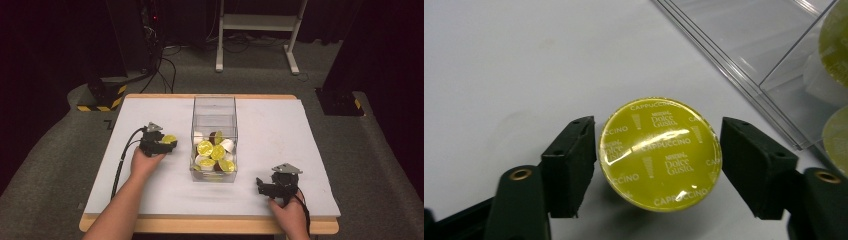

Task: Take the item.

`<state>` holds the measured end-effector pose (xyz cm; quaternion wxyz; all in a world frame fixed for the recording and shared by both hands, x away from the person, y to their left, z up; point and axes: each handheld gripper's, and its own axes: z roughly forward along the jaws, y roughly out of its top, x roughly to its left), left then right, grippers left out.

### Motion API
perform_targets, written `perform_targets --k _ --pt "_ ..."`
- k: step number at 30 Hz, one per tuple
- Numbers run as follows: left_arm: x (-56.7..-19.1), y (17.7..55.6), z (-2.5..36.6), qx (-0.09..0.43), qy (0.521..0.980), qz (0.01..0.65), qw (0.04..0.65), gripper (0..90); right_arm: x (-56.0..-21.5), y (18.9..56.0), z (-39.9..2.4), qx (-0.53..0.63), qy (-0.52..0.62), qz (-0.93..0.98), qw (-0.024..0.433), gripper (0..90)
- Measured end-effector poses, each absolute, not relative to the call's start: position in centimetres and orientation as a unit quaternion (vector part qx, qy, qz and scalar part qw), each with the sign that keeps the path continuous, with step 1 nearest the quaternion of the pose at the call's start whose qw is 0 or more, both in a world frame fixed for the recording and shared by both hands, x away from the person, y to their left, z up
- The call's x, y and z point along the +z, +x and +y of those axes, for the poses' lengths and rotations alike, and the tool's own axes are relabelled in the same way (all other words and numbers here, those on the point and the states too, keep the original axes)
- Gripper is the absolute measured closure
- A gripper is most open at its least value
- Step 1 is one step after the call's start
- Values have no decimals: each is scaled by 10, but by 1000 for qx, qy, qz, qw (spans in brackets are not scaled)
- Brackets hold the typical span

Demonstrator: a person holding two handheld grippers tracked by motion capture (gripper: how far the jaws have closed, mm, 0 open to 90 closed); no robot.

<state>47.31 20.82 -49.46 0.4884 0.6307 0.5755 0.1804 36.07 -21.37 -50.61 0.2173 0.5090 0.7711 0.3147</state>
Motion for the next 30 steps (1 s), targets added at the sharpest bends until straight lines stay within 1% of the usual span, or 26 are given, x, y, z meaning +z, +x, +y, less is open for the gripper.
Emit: perform_targets --k 7,18,19,20,21,23,27,30 --pt "-489 470 208 179 622 579 496 250 -506 361 -214 315 509 771 217 82" --pt "-474 462 211 170 613 574 516 249 -506 361 -214 315 509 771 217 82" --pt "-473 462 212 174 620 568 513 248 -506 361 -214 315 509 771 217 82" --pt "-471 460 211 172 614 571 517 248 -506 361 -214 315 509 771 217 82" --pt "-469 459 213 172 618 567 516 249 -506 361 -214 315 509 771 217 82" --pt "-466 457 211 169 607 571 527 248 -506 361 -214 315 509 771 217 82" --pt "-461 453 212 170 615 561 527 248 -506 361 -214 315 509 771 217 82" --pt "-461 452 210 167 610 562 533 248 -506 361 -214 315 509 771 217 82"
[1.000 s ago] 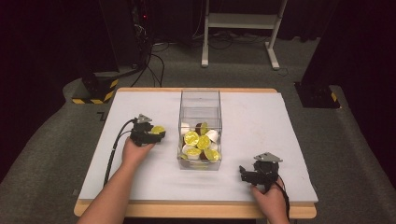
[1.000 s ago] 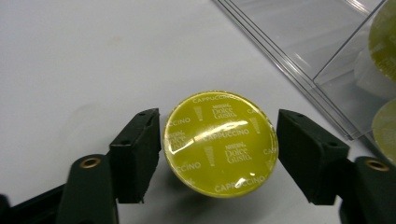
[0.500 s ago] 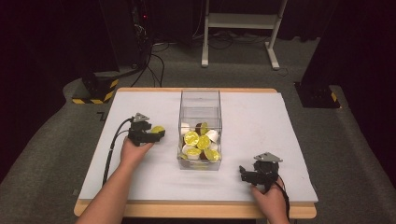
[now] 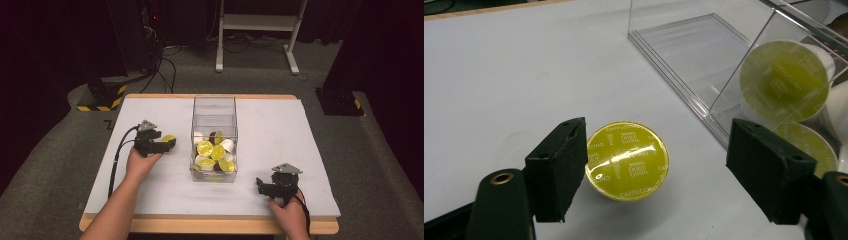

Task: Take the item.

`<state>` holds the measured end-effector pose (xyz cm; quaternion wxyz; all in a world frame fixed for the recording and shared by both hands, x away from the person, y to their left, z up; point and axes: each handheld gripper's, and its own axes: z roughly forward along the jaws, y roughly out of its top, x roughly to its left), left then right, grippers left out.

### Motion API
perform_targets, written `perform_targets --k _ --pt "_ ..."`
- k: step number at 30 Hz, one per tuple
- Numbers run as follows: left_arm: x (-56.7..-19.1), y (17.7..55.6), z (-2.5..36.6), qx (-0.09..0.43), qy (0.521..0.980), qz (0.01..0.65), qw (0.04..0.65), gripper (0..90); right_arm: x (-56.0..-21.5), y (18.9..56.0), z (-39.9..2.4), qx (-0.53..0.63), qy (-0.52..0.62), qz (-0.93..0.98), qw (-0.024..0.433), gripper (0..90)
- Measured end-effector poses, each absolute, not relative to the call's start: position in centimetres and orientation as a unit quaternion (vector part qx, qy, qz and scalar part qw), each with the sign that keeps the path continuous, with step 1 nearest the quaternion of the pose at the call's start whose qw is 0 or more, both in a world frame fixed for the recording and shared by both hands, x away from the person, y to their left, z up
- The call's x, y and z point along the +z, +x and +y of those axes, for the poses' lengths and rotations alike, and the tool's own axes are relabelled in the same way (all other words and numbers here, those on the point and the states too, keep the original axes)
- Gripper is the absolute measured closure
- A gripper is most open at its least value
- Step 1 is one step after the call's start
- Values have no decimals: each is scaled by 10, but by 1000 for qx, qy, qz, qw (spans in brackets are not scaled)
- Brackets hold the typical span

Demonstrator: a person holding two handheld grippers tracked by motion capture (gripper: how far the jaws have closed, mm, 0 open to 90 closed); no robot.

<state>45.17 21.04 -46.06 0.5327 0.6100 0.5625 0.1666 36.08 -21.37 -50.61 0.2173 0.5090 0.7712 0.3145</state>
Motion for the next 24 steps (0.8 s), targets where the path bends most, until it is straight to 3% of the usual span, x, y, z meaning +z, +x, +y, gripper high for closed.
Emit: perform_targets --k 24 --pt "-450 407 224 151 617 540 552 255 -506 361 -214 314 508 771 218 82"
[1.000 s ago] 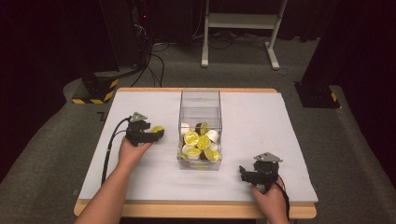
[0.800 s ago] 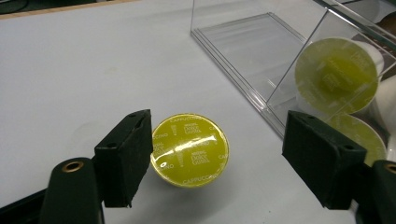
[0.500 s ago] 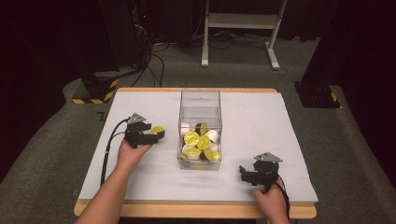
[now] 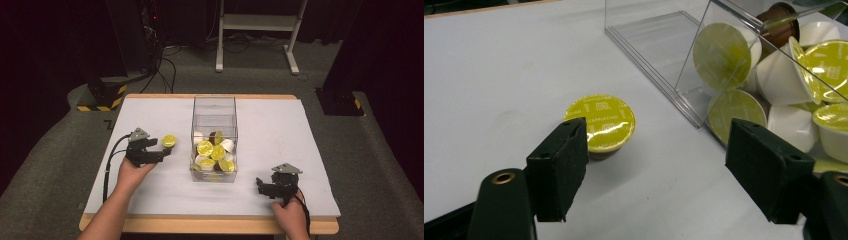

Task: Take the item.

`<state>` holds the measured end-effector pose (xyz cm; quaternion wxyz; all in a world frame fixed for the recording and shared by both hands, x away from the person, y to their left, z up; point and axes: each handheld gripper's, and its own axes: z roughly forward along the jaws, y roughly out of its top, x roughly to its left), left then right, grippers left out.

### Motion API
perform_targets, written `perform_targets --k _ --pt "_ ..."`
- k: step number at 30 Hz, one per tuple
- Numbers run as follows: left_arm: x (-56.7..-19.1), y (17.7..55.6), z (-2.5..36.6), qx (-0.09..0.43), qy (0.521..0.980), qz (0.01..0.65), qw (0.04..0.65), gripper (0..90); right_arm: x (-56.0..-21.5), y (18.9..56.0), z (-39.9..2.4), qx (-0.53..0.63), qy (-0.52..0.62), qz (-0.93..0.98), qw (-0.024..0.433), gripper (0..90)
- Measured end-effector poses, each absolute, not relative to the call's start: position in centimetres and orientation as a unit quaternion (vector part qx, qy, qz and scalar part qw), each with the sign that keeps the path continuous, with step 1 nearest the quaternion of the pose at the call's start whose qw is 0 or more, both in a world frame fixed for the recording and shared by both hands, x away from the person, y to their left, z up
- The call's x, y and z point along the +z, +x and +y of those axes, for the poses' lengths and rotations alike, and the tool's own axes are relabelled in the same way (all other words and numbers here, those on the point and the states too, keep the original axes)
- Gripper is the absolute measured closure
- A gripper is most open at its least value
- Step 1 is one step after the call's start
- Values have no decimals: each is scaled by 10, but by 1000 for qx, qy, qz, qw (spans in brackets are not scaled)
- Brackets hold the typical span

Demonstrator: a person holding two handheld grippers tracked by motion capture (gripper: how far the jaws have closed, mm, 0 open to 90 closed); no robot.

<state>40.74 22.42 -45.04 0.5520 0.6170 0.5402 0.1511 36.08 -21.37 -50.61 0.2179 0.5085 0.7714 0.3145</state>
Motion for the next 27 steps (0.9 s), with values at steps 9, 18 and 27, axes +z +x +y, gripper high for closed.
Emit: perform_targets --k 9,18,27 --pt "-455 389 235 143 613 545 554 259 -506 361 -214 315 508 771 218 82" --pt "-465 366 248 141 613 545 555 259 -506 361 -214 314 508 771 218 82" --pt "-486 344 256 150 630 537 541 261 -506 361 -214 315 508 771 218 82"
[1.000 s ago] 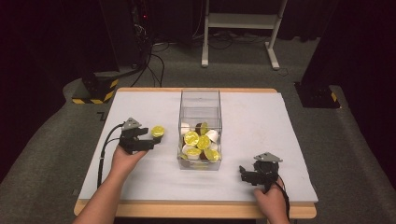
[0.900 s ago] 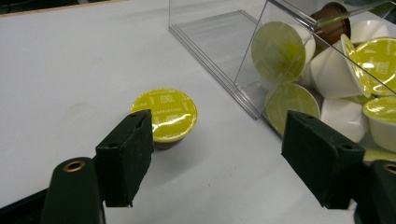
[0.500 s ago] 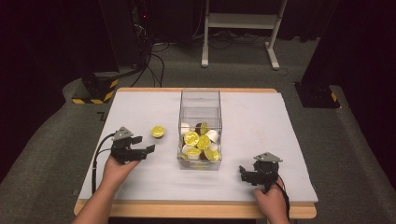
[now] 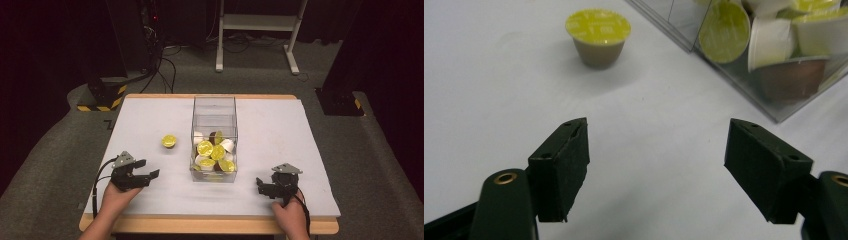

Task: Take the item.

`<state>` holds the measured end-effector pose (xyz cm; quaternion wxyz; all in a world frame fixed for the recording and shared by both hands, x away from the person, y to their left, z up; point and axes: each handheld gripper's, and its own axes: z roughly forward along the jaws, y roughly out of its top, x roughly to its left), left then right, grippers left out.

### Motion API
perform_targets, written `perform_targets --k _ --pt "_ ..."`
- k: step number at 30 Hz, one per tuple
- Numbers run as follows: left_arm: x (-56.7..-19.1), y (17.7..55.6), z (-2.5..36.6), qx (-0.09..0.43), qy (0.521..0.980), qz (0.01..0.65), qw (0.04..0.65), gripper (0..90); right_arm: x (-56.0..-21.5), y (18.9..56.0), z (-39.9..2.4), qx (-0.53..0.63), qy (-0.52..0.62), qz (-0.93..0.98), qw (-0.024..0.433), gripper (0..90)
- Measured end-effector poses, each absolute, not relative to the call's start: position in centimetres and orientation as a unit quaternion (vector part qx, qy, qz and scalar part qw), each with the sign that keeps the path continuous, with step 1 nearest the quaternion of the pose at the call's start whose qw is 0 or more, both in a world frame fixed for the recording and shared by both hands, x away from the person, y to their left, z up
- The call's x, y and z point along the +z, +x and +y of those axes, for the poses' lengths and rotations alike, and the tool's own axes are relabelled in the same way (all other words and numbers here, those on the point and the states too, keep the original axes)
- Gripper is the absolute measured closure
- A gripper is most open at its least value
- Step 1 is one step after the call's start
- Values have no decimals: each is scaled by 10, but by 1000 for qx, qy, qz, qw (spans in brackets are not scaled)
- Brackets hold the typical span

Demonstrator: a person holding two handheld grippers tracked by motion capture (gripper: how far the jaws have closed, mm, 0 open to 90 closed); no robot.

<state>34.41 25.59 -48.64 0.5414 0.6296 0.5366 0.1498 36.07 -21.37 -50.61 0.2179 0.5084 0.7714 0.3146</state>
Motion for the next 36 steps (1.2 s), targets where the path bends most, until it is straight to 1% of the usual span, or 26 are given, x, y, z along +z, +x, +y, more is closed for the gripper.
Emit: perform_targets --k 8,11,14,17,23,36 --pt "-508 326 260 168 668 517 508 232 -506 361 -214 315 508 771 218 82" --pt "-518 320 260 169 675 522 494 197 -506 361 -214 315 508 771 218 82" --pt "-521 314 257 198 679 512 488 190 -506 361 -214 315 508 771 218 82" --pt "-521 315 258 192 669 523 492 171 -506 361 -214 315 509 771 218 82" --pt "-522 315 258 189 665 524 498 174 -506 361 -214 315 509 771 218 82" --pt "-521 315 260 187 672 518 495 182 -506 361 -214 315 509 771 218 82"
